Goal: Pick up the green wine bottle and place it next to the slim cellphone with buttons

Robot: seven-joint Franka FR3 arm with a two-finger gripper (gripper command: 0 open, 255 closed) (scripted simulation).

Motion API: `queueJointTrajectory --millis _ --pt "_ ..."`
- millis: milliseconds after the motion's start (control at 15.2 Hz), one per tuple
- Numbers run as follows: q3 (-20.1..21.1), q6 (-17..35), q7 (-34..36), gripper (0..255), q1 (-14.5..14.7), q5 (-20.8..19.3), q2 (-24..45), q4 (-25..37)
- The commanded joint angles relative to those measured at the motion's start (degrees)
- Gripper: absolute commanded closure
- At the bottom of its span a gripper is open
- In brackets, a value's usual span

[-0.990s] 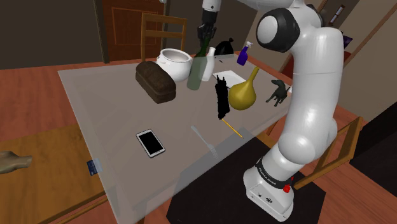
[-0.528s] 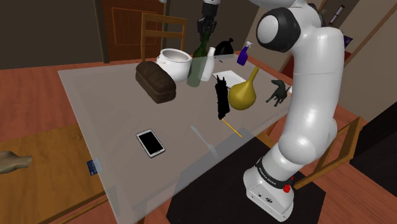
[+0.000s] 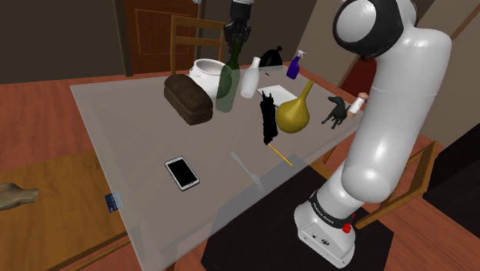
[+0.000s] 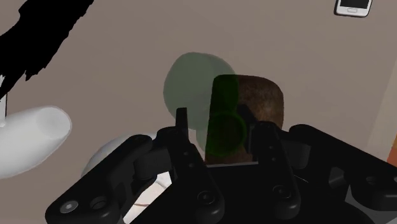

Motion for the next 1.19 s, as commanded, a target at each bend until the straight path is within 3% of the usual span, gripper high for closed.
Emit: queueJointTrajectory --millis 0,528,1122 --pt "0.74 0.90 2.52 255 1.85 -0.36 -2.24 -3.12" --pt "4.39 2.80 12.57 255 8.46 -0.99 -7.41 -10.15" --pt "9.00 3.29 24.01 255 15.36 -0.91 -8.72 -11.83"
